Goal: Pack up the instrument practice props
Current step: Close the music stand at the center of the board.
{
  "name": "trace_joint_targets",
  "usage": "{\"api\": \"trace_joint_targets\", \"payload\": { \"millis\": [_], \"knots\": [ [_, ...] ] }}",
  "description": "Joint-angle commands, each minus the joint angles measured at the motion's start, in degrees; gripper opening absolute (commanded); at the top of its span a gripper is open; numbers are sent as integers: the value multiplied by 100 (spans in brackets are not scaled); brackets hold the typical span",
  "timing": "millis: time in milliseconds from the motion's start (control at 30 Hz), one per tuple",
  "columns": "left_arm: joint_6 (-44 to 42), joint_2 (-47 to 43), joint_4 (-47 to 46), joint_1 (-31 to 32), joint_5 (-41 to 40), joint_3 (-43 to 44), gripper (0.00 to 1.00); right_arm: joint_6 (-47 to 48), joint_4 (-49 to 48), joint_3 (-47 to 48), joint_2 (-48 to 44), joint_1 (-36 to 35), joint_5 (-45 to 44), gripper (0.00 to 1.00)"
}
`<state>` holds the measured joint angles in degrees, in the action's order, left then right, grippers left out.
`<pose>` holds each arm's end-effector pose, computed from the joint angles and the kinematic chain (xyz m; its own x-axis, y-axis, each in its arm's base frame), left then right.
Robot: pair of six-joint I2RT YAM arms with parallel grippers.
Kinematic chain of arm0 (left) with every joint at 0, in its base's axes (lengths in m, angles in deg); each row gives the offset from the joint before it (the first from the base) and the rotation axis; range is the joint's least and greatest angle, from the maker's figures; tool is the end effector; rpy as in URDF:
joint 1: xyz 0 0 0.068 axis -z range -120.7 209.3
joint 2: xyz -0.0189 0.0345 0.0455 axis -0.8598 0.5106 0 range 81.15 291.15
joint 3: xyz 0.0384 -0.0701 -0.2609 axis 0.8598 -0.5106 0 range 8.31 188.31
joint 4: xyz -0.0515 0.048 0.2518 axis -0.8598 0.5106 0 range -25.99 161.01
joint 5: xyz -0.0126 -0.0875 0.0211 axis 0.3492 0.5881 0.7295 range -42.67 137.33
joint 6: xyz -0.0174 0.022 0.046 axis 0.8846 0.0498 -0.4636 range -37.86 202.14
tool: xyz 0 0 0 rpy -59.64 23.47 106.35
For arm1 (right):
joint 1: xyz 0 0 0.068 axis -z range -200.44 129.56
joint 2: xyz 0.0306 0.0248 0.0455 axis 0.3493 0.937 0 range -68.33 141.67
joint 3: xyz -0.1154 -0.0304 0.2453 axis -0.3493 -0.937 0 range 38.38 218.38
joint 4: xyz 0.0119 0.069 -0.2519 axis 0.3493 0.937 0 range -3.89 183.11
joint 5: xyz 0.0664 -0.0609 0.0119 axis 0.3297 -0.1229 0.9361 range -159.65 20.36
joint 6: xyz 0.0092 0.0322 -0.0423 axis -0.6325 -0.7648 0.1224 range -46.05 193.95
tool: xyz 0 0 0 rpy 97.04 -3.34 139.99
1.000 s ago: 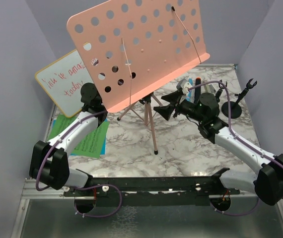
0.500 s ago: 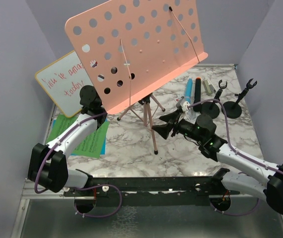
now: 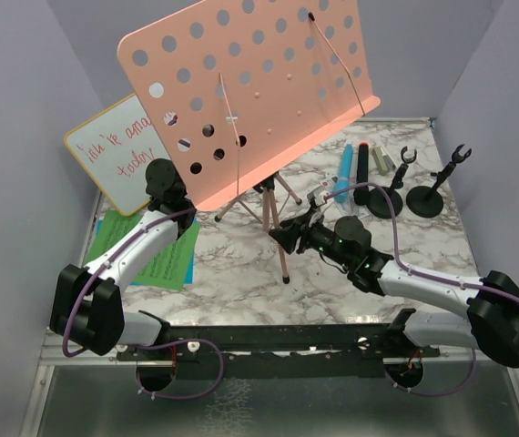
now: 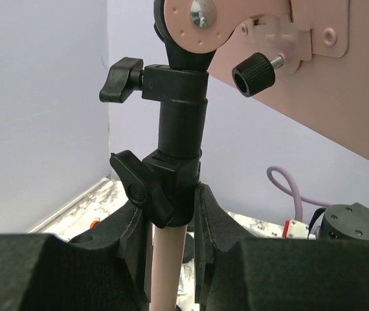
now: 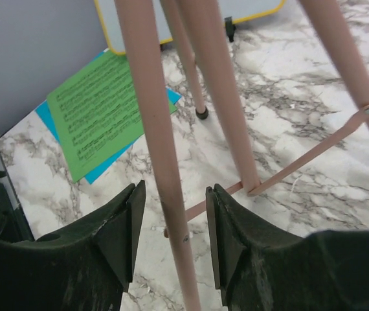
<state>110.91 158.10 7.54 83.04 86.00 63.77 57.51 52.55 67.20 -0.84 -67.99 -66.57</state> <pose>0.2600 -0.1387 0.3952 0.0829 -0.4470 -0.8907 0.9390 0.3345 -0.0805 0.1719 0.1908 0.2414 -0.2764 0.1166 -0.9539 -0.7243 0.6272 0.2865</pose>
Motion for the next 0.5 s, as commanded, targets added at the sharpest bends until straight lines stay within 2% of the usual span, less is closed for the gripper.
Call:
{"api": "trace_joint_targets", "payload": {
  "millis": [0,100,200,333,400,467],
  "knots": [
    [-240,36,532,-81,-141,-245,0,-97,-326,263,293,-140,-47,47],
    [-233,36,532,-81,-134,-246,0,-105,-347,317,445,-143,-43,40],
    [-215,22,532,-81,-106,-231,0,-62,-480,318,461,-149,-67,23],
    [-191,-35,532,-81,-81,-221,0,108,-336,506,447,-146,-71,6],
    [-129,-57,532,-69,-57,-192,0,204,-382,543,398,-142,-59,2],
    [-73,-88,532,-44,-45,-172,0,321,-489,554,317,-143,-88,1]
  ]
}}
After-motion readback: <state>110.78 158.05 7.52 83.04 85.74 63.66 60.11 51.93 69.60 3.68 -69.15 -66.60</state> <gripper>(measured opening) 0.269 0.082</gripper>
